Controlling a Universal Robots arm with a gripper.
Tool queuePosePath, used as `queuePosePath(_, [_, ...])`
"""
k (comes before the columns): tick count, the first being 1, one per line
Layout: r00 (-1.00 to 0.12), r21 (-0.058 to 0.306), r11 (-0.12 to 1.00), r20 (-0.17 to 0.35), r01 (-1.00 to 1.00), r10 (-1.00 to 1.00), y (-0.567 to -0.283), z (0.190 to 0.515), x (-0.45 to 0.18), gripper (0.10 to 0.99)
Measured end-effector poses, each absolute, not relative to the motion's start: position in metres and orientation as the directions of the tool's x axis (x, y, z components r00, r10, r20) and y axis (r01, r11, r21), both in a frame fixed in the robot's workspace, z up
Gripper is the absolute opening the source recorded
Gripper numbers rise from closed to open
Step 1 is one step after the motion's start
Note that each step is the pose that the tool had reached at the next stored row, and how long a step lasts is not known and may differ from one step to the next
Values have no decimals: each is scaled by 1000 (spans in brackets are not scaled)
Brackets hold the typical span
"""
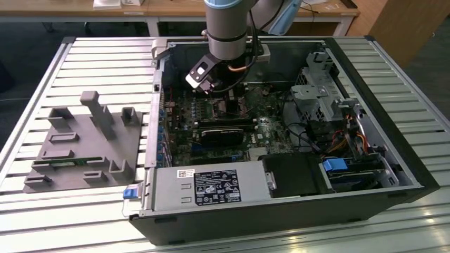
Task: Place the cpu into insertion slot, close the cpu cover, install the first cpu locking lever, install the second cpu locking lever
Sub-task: 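Place the cpu into insertion slot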
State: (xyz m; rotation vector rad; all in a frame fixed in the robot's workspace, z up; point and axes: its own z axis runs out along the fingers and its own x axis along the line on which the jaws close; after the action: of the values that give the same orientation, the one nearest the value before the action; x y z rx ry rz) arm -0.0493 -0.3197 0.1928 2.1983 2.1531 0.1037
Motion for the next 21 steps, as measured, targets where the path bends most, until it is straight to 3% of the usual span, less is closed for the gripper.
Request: queuePosePath(21, [21,93,-18,-24,996,999,-320,198,-49,612])
